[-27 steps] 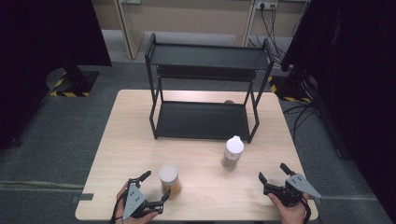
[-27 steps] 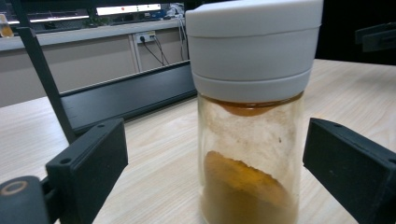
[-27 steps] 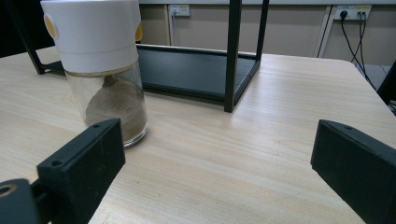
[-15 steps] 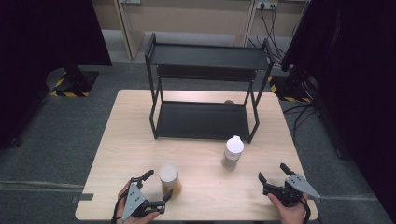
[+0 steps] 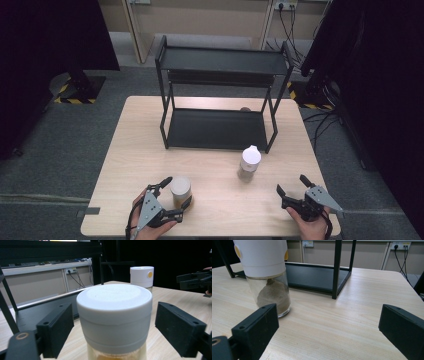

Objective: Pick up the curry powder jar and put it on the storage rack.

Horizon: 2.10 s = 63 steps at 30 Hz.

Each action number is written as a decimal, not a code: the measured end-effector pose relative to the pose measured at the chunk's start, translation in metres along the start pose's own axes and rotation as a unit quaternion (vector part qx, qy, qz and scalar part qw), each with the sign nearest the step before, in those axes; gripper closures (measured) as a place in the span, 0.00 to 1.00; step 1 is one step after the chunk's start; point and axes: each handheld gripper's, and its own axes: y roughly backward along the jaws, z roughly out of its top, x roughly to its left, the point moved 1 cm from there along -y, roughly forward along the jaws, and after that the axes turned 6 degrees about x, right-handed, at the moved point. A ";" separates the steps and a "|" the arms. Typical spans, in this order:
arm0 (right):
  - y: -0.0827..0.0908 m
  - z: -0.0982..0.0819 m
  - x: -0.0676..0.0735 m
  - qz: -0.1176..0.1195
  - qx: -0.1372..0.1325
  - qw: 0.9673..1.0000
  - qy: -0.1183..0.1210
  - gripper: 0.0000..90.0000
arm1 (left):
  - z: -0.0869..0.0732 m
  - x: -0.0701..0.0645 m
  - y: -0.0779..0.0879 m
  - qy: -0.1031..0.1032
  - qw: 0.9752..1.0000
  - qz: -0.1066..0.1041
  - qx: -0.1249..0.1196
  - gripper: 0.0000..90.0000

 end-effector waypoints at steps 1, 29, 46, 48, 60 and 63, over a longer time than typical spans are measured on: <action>0.000 0.000 0.000 0.000 0.000 1.000 0.000 0.03 | 0.000 0.000 -0.001 0.001 1.000 0.002 -0.001 0.20; -0.001 0.001 -0.001 0.002 0.003 1.000 -0.002 0.04 | 0.022 -0.007 -0.008 0.002 1.000 0.017 -0.014 0.36; -0.001 0.002 -0.001 0.002 0.004 1.000 -0.001 0.04 | 0.065 -0.008 -0.022 0.001 0.997 0.058 -0.045 0.36; -0.001 0.002 -0.001 0.003 0.004 1.000 -0.002 0.04 | 0.067 -0.008 -0.023 0.003 0.997 0.060 -0.046 0.36; -0.001 0.002 -0.001 0.003 0.005 1.000 -0.002 0.04 | 0.094 -0.001 -0.030 0.005 0.994 0.093 -0.065 0.36; -0.001 0.002 -0.001 0.003 0.005 1.000 -0.002 0.04 | 0.100 0.001 -0.033 0.002 0.993 0.099 -0.068 0.36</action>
